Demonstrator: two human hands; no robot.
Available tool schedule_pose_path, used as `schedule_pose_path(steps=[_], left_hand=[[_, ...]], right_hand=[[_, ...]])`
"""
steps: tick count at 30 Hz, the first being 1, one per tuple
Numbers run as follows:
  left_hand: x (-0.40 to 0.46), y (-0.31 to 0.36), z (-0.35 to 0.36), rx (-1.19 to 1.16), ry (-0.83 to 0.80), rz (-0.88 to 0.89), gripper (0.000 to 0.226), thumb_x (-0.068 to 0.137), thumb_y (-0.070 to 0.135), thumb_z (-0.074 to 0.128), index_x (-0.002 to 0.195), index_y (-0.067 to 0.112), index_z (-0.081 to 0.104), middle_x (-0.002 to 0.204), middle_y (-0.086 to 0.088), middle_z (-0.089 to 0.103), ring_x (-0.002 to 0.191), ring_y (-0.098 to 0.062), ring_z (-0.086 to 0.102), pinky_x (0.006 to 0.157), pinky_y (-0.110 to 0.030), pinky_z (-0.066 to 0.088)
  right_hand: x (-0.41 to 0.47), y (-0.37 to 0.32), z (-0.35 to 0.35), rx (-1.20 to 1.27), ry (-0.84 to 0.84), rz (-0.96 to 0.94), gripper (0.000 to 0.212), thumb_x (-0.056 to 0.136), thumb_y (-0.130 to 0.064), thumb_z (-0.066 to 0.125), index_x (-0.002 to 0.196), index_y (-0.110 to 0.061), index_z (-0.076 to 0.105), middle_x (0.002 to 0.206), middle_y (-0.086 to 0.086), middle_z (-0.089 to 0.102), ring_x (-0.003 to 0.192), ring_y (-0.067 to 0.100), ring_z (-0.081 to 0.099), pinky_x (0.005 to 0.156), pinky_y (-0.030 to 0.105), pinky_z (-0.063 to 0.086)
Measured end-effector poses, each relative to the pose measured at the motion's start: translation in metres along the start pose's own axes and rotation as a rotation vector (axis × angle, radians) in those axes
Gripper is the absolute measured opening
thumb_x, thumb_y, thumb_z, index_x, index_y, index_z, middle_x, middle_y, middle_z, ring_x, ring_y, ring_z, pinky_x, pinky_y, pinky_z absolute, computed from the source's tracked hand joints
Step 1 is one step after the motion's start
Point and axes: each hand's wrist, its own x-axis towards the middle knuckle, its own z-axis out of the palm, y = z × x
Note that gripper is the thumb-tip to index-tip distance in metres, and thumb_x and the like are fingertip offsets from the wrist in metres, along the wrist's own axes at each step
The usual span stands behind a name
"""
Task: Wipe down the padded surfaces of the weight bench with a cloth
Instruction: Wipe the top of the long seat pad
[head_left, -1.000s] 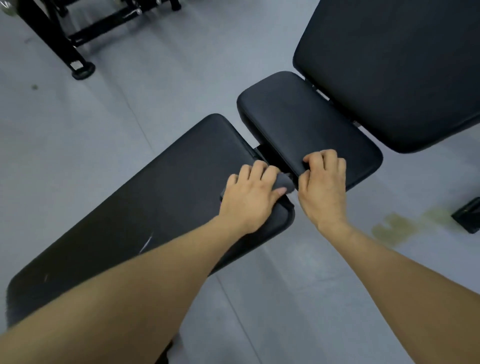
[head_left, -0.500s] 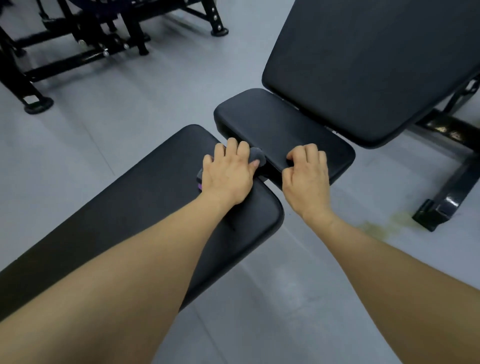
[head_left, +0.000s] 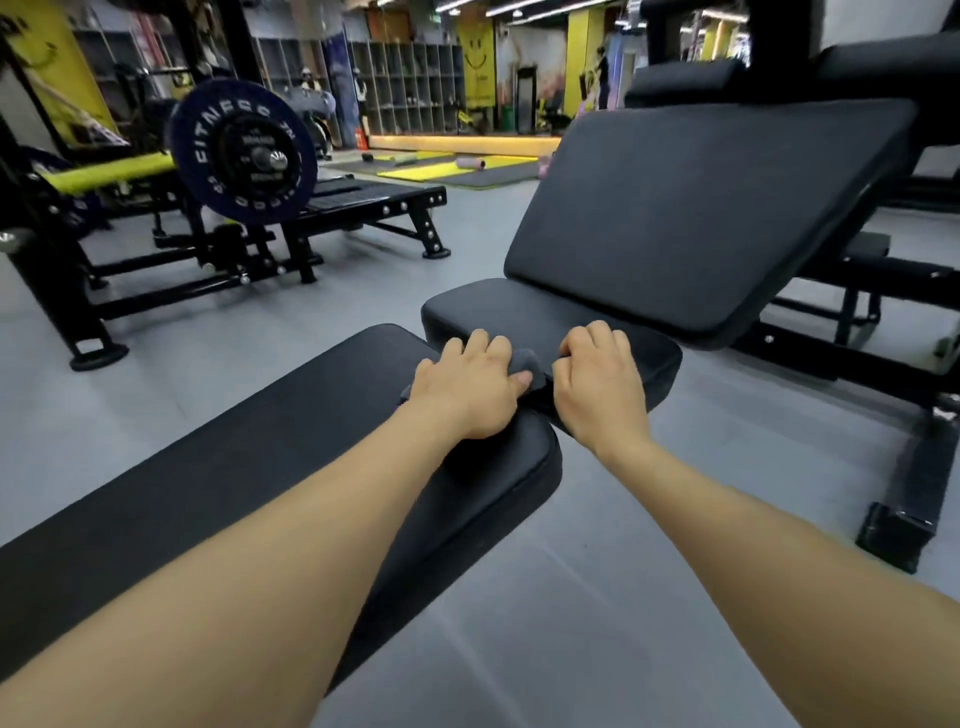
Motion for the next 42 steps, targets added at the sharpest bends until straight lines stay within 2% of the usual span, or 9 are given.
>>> schedule_pose_path(steps=[6,10,13,17,23,28,32,37,42], left_hand=[[-0.052,0.015,0.005,-0.024,0.038,0.122,0.025,0.097,0.046,0.031,0.094,0.022,0.027,0.112,0.001,0.036,0.111,-0.023,0.036,0.086,-0.041,0.034],[-0.08,-0.005,0.001,0.057,-0.01,0.14,0.024,0.097,0.046,0.03,0.095,0.023,0.028,0.101,0.006,0.03,0.104,-0.021,0.037,0.088,-0.039,0.037],[-0.069,0.002,0.005,0.1,0.065,0.045,0.029,0.098,0.047,0.027,0.105,0.02,0.034,0.109,0.003,0.035,0.107,-0.023,0.038,0.083,-0.037,0.034],[-0.049,0.022,0.015,0.117,0.192,-0.018,0.031,0.098,0.046,0.026,0.107,0.018,0.036,0.118,-0.002,0.039,0.111,-0.025,0.038,0.078,-0.039,0.032],[-0.103,-0.009,0.015,0.146,0.137,0.042,0.033,0.097,0.048,0.027,0.108,0.019,0.036,0.104,0.006,0.033,0.097,-0.02,0.039,0.079,-0.035,0.038],[-0.085,0.012,0.018,0.181,0.206,-0.033,0.034,0.097,0.048,0.026,0.109,0.018,0.036,0.114,0.001,0.037,0.103,-0.023,0.038,0.076,-0.035,0.031],[-0.046,0.043,0.021,0.198,0.249,0.029,0.034,0.098,0.045,0.028,0.114,0.016,0.037,0.119,-0.002,0.039,0.11,-0.026,0.039,0.076,-0.037,0.028],[-0.083,0.006,0.021,0.156,0.239,0.063,0.033,0.096,0.047,0.028,0.11,0.018,0.037,0.111,0.002,0.038,0.1,-0.022,0.04,0.078,-0.036,0.037],[-0.098,-0.02,0.016,0.168,0.169,-0.034,0.036,0.097,0.047,0.027,0.115,0.017,0.038,0.113,0.0,0.039,0.102,-0.024,0.041,0.086,-0.042,0.041]], right_hand=[[-0.001,0.003,-0.008,0.11,-0.047,0.001,0.022,0.092,-0.013,0.037,0.09,-0.001,0.056,0.104,0.013,0.054,0.103,0.028,0.043,0.082,0.036,0.035],[0.009,0.001,-0.018,0.18,-0.175,0.093,0.024,0.091,-0.014,0.037,0.095,-0.005,0.058,0.11,0.011,0.052,0.109,0.028,0.039,0.083,0.036,0.037],[0.015,-0.002,-0.018,0.096,-0.25,0.09,0.025,0.093,-0.019,0.038,0.104,-0.006,0.056,0.116,0.012,0.049,0.112,0.03,0.037,0.088,0.039,0.038],[0.007,-0.001,-0.013,0.01,-0.182,0.017,0.025,0.093,-0.019,0.041,0.106,-0.004,0.055,0.115,0.015,0.051,0.111,0.032,0.039,0.089,0.04,0.039],[0.006,0.0,-0.016,0.055,-0.188,0.029,0.026,0.094,-0.014,0.035,0.106,-0.002,0.055,0.115,0.016,0.05,0.108,0.032,0.038,0.086,0.039,0.037],[0.003,0.001,-0.013,0.032,-0.172,-0.004,0.027,0.095,-0.016,0.036,0.107,-0.001,0.054,0.115,0.017,0.05,0.109,0.033,0.039,0.088,0.04,0.037],[0.007,0.007,-0.013,0.01,-0.177,0.012,0.026,0.098,-0.016,0.035,0.111,-0.003,0.053,0.116,0.016,0.049,0.109,0.031,0.038,0.075,0.036,0.033],[0.003,0.008,-0.014,0.052,-0.169,-0.002,0.028,0.097,-0.017,0.034,0.108,-0.002,0.054,0.117,0.016,0.049,0.11,0.032,0.038,0.082,0.037,0.034],[0.002,0.003,-0.021,0.102,-0.207,0.028,0.027,0.096,-0.017,0.034,0.107,-0.002,0.054,0.116,0.016,0.049,0.11,0.032,0.038,0.086,0.037,0.034]])
